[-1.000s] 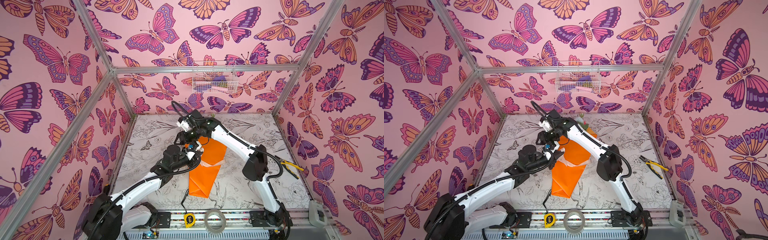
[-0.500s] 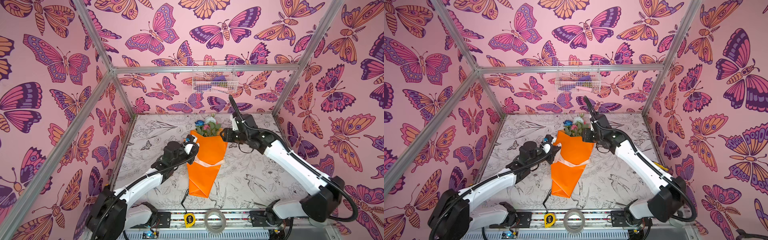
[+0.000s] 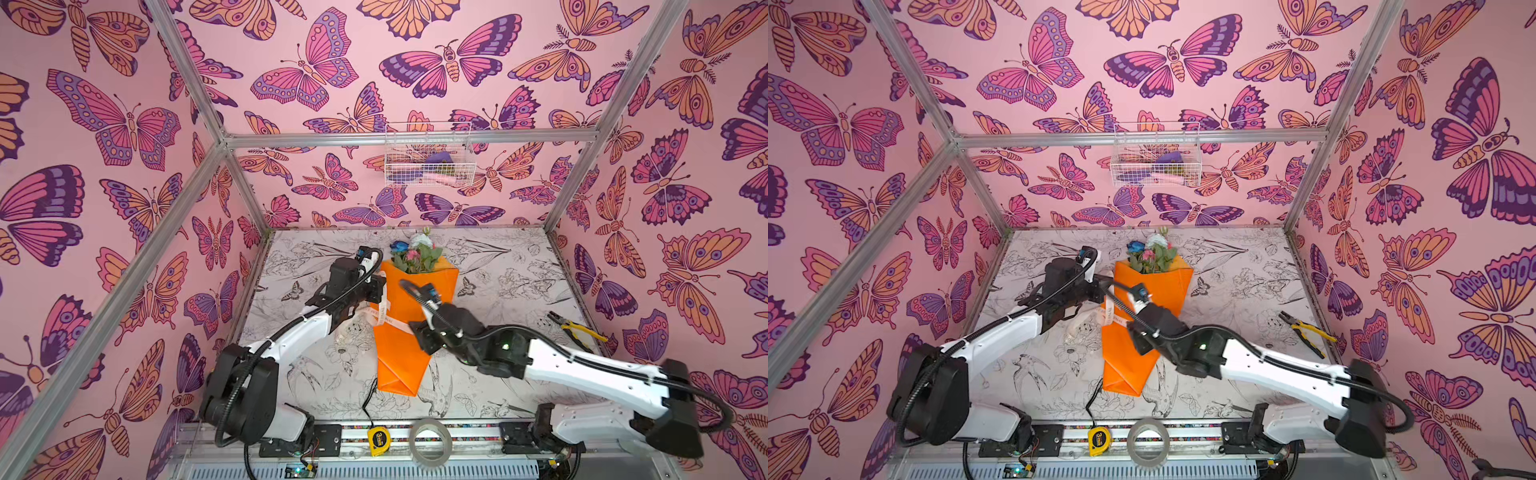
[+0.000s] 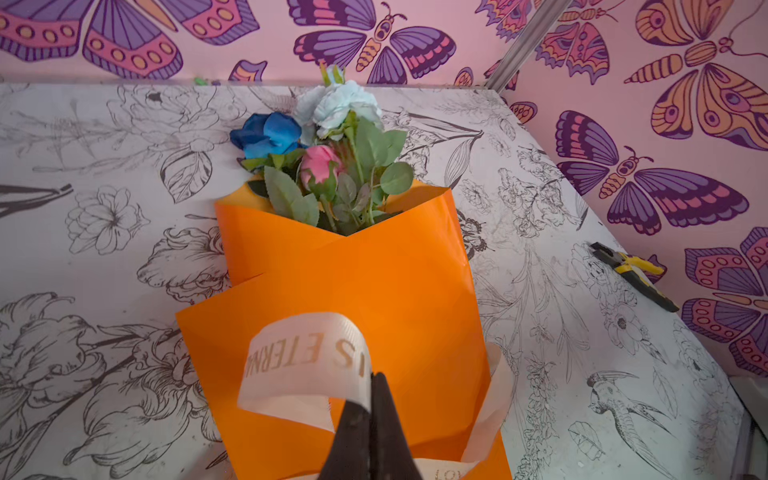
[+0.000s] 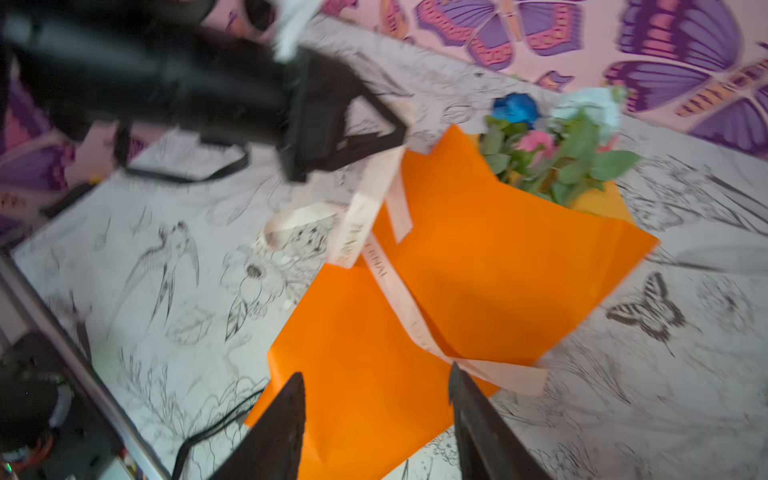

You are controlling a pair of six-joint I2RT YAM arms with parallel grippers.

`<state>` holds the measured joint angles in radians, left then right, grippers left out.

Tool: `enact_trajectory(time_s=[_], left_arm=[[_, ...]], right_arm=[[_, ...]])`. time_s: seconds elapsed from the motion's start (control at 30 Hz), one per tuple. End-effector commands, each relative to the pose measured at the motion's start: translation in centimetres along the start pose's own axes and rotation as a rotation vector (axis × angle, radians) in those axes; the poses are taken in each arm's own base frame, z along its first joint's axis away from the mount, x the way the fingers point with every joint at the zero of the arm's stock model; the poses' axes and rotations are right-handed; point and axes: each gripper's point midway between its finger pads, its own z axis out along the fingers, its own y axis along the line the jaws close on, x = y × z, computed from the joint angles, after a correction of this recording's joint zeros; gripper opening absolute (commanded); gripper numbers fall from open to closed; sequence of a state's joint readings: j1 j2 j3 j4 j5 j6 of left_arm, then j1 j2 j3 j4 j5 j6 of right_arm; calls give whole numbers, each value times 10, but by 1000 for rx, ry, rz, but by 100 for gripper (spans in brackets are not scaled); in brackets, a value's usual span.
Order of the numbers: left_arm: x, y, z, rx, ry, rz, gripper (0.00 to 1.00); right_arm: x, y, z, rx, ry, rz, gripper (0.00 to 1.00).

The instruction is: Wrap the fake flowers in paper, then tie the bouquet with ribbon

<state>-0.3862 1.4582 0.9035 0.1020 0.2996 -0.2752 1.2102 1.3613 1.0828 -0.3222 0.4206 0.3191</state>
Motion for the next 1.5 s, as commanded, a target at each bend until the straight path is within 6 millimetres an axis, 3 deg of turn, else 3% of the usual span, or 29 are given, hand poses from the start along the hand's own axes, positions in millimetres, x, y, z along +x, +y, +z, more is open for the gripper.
enact_trajectory(time_s=[0.0, 0.17, 0.27, 0.47, 0.67, 0.87, 1.07, 1.2, 1.3, 1.37, 1.47], left_arm=[[4, 3, 4, 21, 62, -107, 0], [4, 15, 11, 45, 102, -220, 0], [-1, 16, 14, 57, 104, -235, 0], [-3, 17, 19, 63, 109, -249, 0], [1, 17, 18, 64, 117, -252, 0], [3, 17, 17, 67, 120, -246, 0], [4, 17, 18, 69, 122, -247, 0], [6, 18, 20, 69, 128, -251, 0], [7, 19, 21, 70, 130, -253, 0], [7, 19, 21, 70, 129, -252, 0], [8, 19, 20, 70, 129, -245, 0]], right_arm=[[-7, 50, 21, -3, -27, -246, 57], [17, 115, 67, -79, 34, -440, 56], [27, 127, 94, -56, 45, -475, 58], [30, 134, 140, 27, 35, -502, 73], [29, 129, 177, 59, 50, -455, 82], [29, 113, 208, 65, 69, -383, 86], [42, 106, 235, 23, 121, -327, 84], [50, 110, 244, -7, 144, -325, 74], [52, 116, 246, -40, 153, -328, 60], [50, 119, 245, -56, 160, -327, 46], [40, 123, 234, -81, 148, -316, 17]])
